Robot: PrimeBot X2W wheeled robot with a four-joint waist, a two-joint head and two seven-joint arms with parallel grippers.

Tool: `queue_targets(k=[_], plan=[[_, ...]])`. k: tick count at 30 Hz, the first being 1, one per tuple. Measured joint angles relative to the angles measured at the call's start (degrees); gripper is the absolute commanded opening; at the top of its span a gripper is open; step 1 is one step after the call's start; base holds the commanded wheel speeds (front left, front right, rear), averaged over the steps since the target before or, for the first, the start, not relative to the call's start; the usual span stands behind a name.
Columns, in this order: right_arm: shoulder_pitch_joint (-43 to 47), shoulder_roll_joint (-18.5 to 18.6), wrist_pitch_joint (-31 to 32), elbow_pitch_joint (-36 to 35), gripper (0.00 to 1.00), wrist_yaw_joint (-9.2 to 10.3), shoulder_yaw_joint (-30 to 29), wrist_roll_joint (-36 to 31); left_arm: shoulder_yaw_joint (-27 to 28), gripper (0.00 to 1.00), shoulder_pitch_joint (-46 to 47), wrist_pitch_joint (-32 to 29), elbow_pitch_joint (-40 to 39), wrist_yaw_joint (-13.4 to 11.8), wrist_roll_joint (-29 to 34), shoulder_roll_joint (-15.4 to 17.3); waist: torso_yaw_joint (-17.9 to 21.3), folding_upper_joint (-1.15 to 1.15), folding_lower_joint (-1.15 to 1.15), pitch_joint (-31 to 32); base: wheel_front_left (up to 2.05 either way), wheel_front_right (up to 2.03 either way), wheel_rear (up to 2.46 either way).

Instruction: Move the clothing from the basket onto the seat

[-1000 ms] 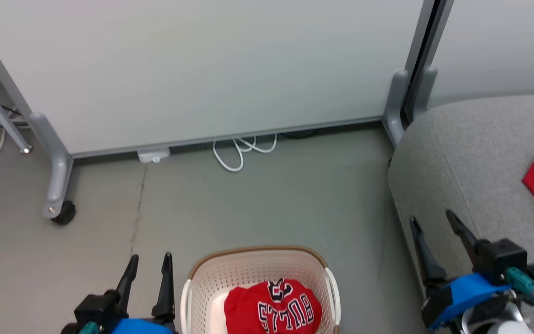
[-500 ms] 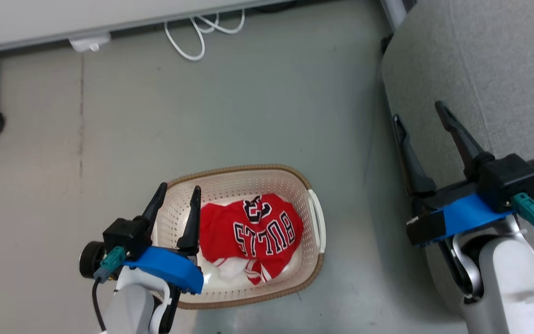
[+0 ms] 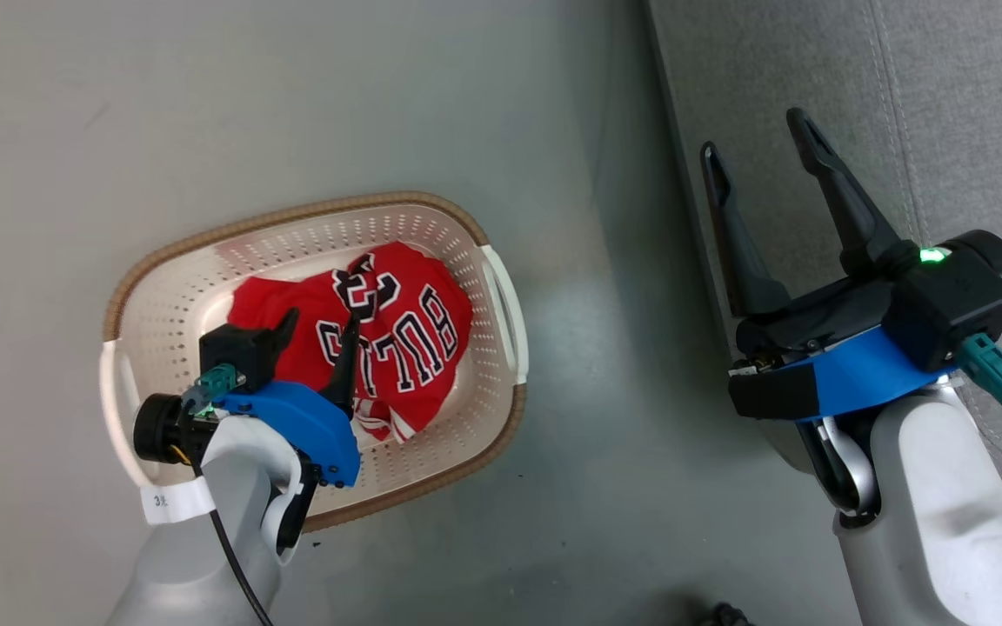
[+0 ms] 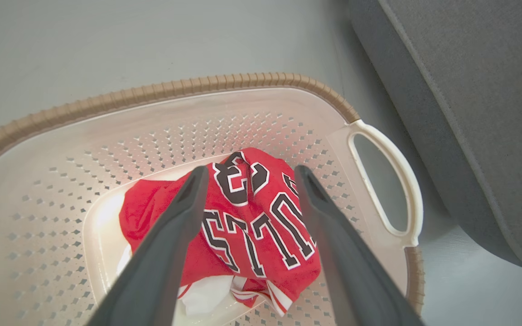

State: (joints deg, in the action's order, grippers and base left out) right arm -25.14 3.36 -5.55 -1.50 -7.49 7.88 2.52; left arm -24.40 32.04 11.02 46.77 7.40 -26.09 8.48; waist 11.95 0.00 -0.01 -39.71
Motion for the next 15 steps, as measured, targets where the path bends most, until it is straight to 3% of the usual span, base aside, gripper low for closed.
queue_targets(k=[5, 15], plan=[[-0.9, -0.3, -2.0, 1.1, 1.0, 0.0, 1.1, 0.8, -3.3, 1.0, 2.7, -2.5, 3.5, 0.0, -1.3, 1.2, 3.8, 0.0, 0.0, -3.5, 0.0, 0.0, 0.0], [-2.0, -0.4, -4.6, 3.6, 1.0, 0.0, 2.9, 3.8, -15.8, 1.0, 4.2, -6.8, 4.9, 0.0, -2.4, 6.0, 7.8, 0.0, 0.0, -7.9, 0.0, 0.0, 0.0]])
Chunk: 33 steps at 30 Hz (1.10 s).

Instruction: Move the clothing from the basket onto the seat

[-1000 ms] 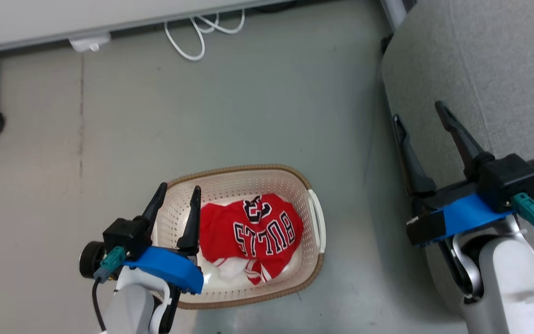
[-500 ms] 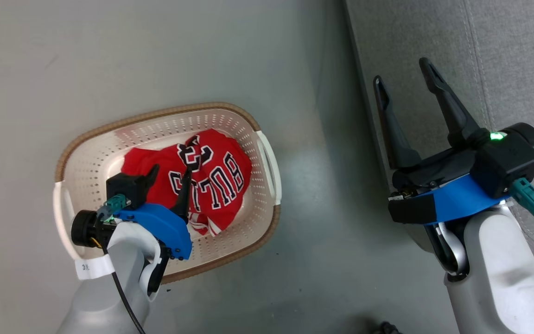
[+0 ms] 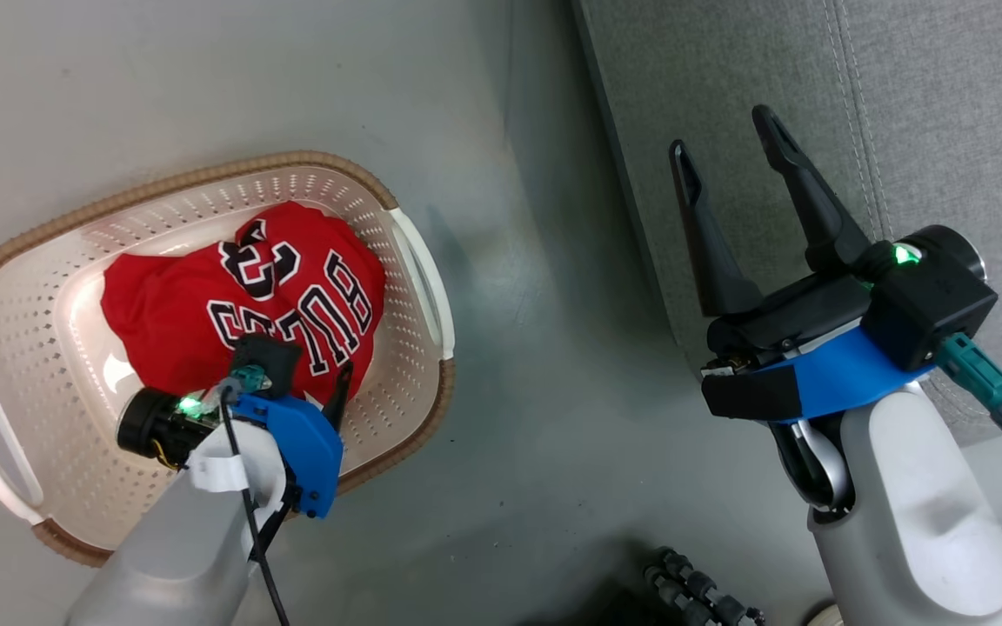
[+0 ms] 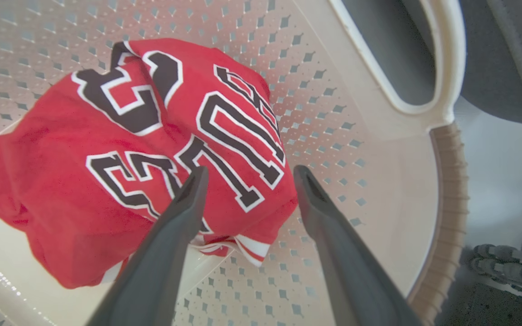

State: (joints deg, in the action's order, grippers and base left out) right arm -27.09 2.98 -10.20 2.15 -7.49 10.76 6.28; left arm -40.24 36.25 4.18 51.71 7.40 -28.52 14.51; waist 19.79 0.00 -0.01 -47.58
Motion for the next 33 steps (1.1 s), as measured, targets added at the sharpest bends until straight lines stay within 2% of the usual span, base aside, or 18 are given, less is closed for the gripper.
queue_targets(k=[8, 13, 16, 26, 27, 28, 29, 33], plan=[[-0.8, 0.0, -1.0, 1.0, 1.0, 0.0, 1.7, 1.7, -10.4, 1.0, 1.8, -2.5, -0.4, 0.0, 0.1, 4.1, 0.8, 0.0, 0.01, -1.1, 0.0, 0.0, 0.0], [-0.9, 0.0, -1.3, 1.1, 1.0, 0.0, 2.6, 2.2, -13.3, 1.0, 3.9, -2.2, 1.2, 0.0, 1.3, 5.8, 1.7, 0.0, 0.01, -2.1, 0.0, 0.0, 0.0], [-0.9, 0.0, -1.5, 1.2, 1.0, 0.0, 2.9, 2.6, -14.7, 1.0, 5.1, -1.9, 2.9, -0.4, 3.0, 6.1, 2.2, 0.0, 0.01, -2.6, 0.0, 0.0, 0.0], [-0.8, 0.0, -2.1, 1.4, 1.0, 0.0, 3.6, 3.5, -17.4, 1.0, 8.1, -0.9, 7.7, -4.4, 6.5, 4.9, 3.6, 0.0, 0.01, -3.6, 0.0, 0.0, 0.0], [-0.8, 0.0, -2.2, 1.5, 1.0, 0.0, 3.6, 3.5, -17.5, 0.81, 8.3, -0.7, 8.2, -4.5, 6.5, 4.7, 3.6, 0.0, 0.01, -3.6, 0.0, 0.0, 0.0], [-0.8, 0.0, -2.3, 1.6, 1.0, 0.0, 3.6, 3.6, -17.6, 0.24, 8.5, -0.6, 8.6, -4.5, 6.5, 4.5, 3.6, 0.0, 0.01, -3.6, 0.0, 0.0, 0.0], [-0.8, 0.0, -2.3, 1.7, 1.0, 0.0, 3.6, 3.6, -17.6, 0.0, 8.6, -0.6, 9.1, -4.4, 6.4, 4.4, 3.6, 0.0, 0.01, -3.6, 0.0, 0.0, 0.0], [-0.8, 0.0, -2.3, 1.8, 1.0, 0.0, 3.5, 3.7, -17.8, 0.0, 8.8, -1.0, 10.5, -3.5, 5.9, 3.4, 3.5, 0.0, 0.01, -3.4, 0.0, 0.0, 0.0]])
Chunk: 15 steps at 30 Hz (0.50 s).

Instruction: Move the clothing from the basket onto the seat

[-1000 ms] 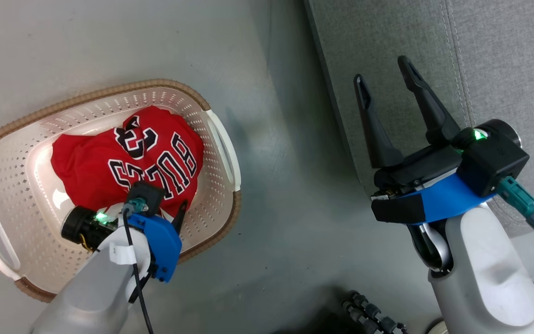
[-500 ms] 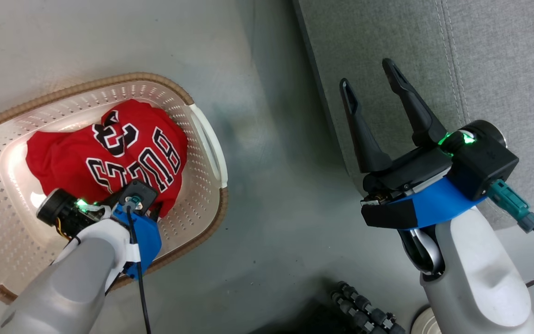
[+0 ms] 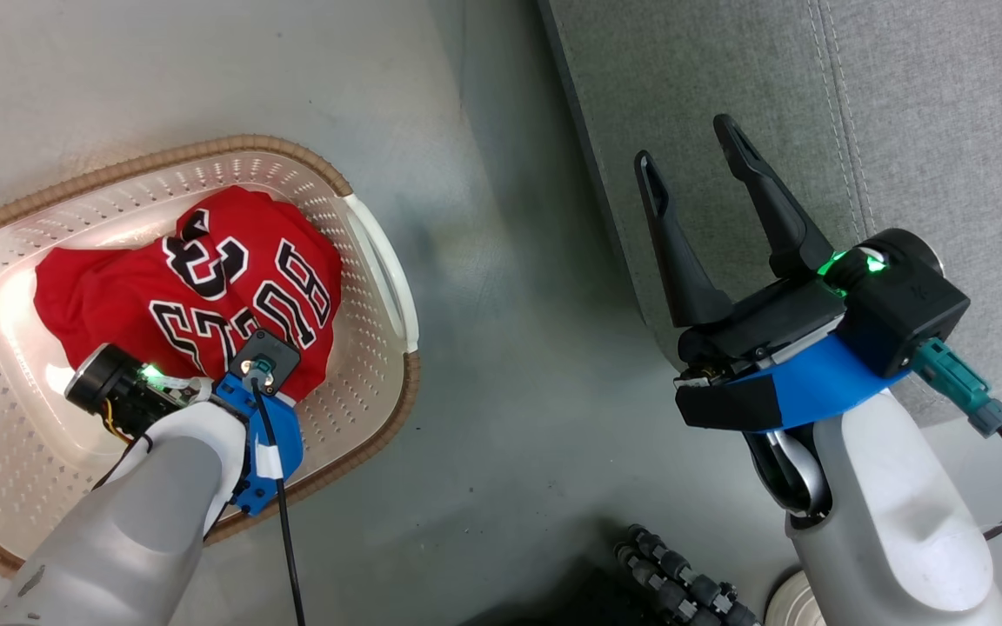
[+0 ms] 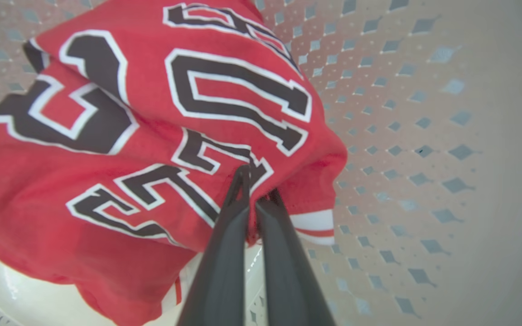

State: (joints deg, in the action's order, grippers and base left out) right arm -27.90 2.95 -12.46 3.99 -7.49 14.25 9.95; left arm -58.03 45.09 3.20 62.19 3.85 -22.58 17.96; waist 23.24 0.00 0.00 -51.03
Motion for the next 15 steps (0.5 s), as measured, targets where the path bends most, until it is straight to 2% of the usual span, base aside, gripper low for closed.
queue_targets(k=[15], plan=[[0.0, 0.0, 0.4, 0.7, 1.0, 0.0, -0.2, -0.4, -0.5, 0.0, 1.0, 2.1, 4.3, 1.7, -1.6, -2.1, -0.8, 0.0, 0.0, 1.7, 0.0, 0.0, 0.0]])
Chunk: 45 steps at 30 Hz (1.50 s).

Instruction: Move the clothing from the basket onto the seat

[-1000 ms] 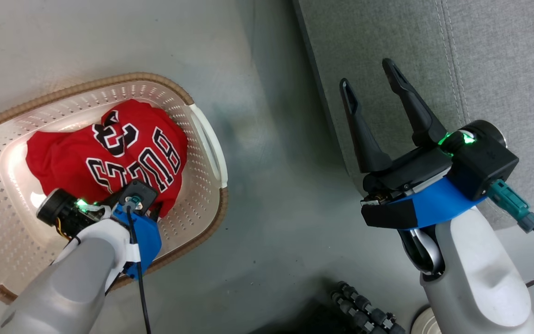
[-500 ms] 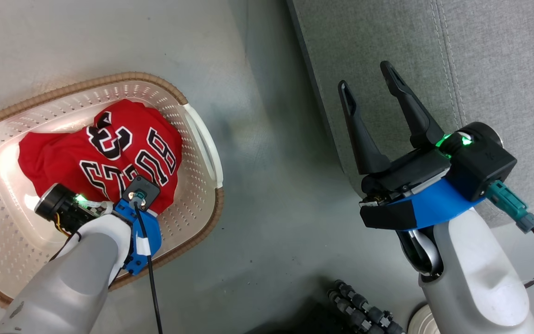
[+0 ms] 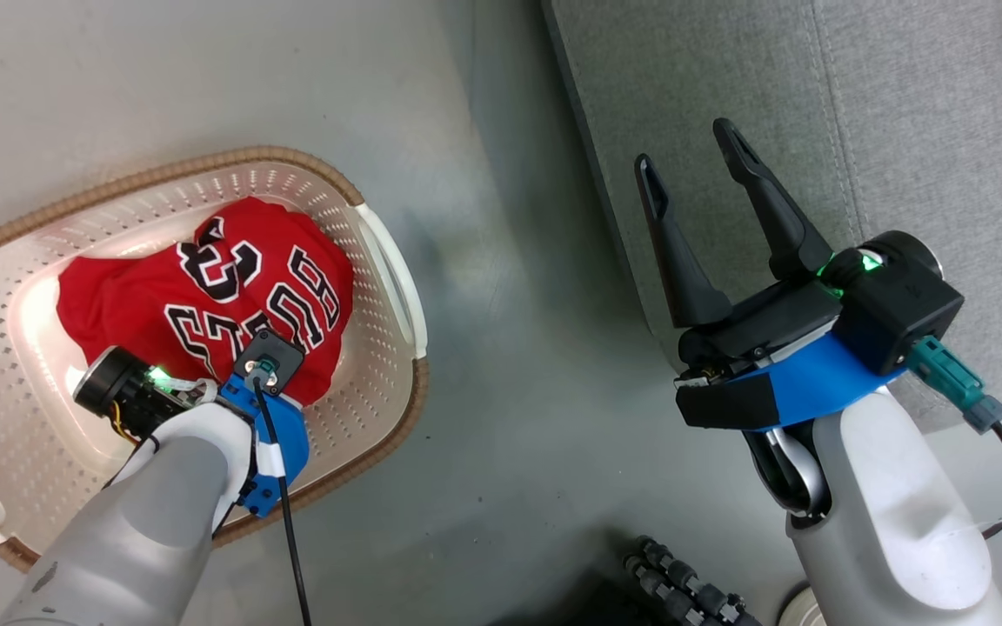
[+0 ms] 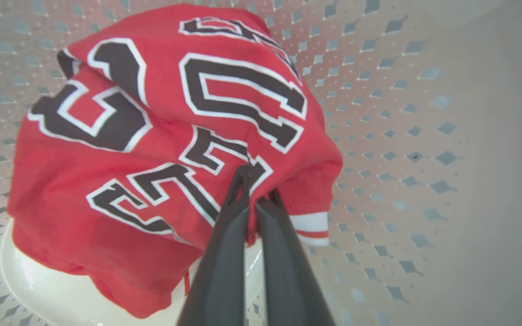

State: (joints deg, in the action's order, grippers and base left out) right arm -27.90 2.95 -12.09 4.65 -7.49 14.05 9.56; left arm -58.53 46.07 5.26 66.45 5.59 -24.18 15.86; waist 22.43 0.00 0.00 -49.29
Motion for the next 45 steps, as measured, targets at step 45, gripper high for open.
queue_targets(k=[45], plan=[[24.9, 0.5, 13.6, -0.2, 1.0, 0.0, -5.6, -5.0, 1.2, 0.0, -7.8, 8.8, -19.3, 1.8, -11.0, -12.7, -22.6, 0.0, 0.02, 50.8, 0.0, 0.0, 0.0]])
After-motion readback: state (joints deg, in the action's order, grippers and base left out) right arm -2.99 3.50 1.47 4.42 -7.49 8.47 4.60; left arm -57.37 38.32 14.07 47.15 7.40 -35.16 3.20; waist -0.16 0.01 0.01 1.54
